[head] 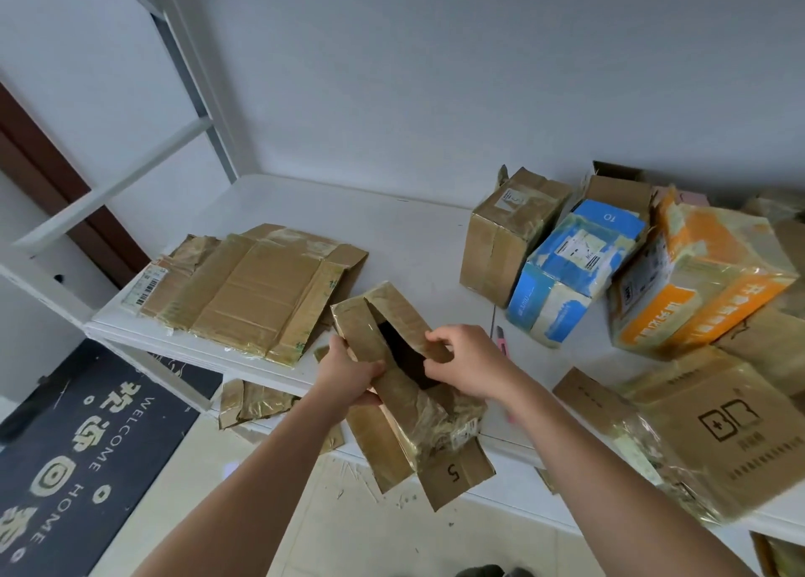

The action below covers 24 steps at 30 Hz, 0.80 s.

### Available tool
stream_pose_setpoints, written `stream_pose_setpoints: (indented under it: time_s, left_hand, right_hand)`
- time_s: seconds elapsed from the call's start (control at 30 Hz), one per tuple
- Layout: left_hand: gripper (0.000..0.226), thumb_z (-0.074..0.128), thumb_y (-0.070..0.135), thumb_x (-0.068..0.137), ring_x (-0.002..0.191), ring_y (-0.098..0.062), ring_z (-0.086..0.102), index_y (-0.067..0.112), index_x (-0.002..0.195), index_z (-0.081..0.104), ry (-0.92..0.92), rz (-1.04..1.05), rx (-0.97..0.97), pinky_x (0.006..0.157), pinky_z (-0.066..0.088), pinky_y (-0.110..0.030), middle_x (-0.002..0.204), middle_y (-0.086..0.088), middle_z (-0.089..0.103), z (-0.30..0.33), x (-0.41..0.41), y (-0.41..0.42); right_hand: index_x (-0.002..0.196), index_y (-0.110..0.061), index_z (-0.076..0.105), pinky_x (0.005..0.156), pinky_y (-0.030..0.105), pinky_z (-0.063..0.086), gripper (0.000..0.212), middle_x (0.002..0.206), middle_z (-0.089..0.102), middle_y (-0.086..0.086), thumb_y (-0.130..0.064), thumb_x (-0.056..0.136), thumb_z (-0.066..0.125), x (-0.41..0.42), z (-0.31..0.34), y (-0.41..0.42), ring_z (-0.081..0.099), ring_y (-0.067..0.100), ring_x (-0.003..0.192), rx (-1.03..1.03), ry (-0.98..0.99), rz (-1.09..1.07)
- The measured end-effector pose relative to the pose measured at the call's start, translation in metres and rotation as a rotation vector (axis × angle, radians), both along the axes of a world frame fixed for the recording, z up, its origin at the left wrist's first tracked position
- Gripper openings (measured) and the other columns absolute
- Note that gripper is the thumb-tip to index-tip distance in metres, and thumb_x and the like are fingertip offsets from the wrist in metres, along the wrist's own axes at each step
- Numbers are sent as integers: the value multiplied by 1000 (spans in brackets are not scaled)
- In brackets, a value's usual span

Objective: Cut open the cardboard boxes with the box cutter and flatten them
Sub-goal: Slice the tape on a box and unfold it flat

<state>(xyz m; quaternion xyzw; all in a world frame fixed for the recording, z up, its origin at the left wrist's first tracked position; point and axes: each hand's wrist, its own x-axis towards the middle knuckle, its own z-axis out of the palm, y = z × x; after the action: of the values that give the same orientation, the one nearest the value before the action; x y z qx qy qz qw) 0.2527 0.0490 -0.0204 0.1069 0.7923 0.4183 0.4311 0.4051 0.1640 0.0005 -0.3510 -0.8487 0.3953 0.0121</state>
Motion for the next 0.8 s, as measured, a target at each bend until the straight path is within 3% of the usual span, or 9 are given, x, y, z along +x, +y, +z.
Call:
stream_pose_setpoints:
  time_s: [0.13, 0.23, 0.3, 0.37, 0.43, 0.53, 0.63, 0.7, 0.8]
  left_hand:
    - [64, 70, 7, 88, 80, -31, 70, 21, 138, 32, 9, -10, -22, 49, 57, -32, 121, -14, 55, 0, 0, 0]
    - [66, 68, 7, 89, 77, -31, 70, 22, 141, 30, 18, -16, -41, 48, 57, -31, 120, -13, 54, 1, 1, 0]
    - [67, 66, 5, 90, 77, -30, 69, 23, 143, 29, 40, -19, -49, 46, 55, -29, 115, -9, 51, 1, 2, -1]
    - [67, 63, 3, 90, 80, -30, 67, 23, 144, 27, 78, -30, -59, 45, 55, -29, 108, -4, 47, 0, 3, -1]
    - [64, 59, 1, 91, 83, -32, 67, 23, 143, 28, 123, -41, -75, 45, 56, -30, 102, -1, 45, 0, 5, -2]
    - [61, 54, -1, 91, 85, -36, 67, 22, 141, 29, 174, -54, -83, 45, 57, -33, 105, -5, 48, 4, 7, -3]
    - [58, 54, 1, 90, 81, -32, 67, 20, 139, 30, 282, -105, -16, 49, 59, -36, 106, -8, 55, 15, 13, -4]
    - [57, 56, 2, 89, 75, -27, 67, 17, 139, 31, 416, -182, 58, 52, 58, -35, 96, -8, 60, 25, 18, -3]
    - [56, 56, 1, 90, 72, -24, 65, 17, 138, 32, 625, -295, 168, 60, 57, -40, 84, -7, 65, 43, 25, -1]
  right_hand:
    - [139, -19, 55, 96, 22, 40, 53, 141, 56, -2, -26, 89, 68, 6, 2, 15, 52, 10, 128, -89, 27, -10]
    - [137, -22, 57, 103, 35, 48, 48, 136, 60, -3, -23, 90, 67, 10, 1, 23, 56, 9, 123, -199, 38, -43]
    - [134, -24, 59, 92, 34, 56, 44, 128, 65, -5, -20, 91, 66, 13, 1, 26, 61, 8, 114, -291, 63, -84]
    - [127, -31, 63, 73, 23, 57, 37, 116, 68, -12, -18, 92, 65, 15, 3, 27, 63, 4, 103, -363, 90, -116]
    - [126, -32, 62, 70, 23, 55, 36, 109, 67, -16, -19, 92, 64, 16, 6, 26, 62, 5, 100, -375, 78, -128]
    - [138, -29, 50, 87, 36, 57, 53, 128, 63, -2, -20, 88, 66, 10, 14, 19, 61, 11, 105, -290, -15, -80]
    - [151, -32, 22, 92, 32, 48, 81, 146, 47, 5, -26, 86, 70, -1, 21, 6, 53, 20, 120, -109, -91, -3]
    - [154, -31, 12, 86, 25, 43, 91, 146, 45, 7, -25, 86, 72, -8, 27, -1, 52, 21, 120, -1, 45, -48]
    - [151, -24, 20, 86, 15, 38, 84, 136, 49, 2, -31, 86, 74, -14, 41, -4, 52, 15, 117, 158, 346, -252]
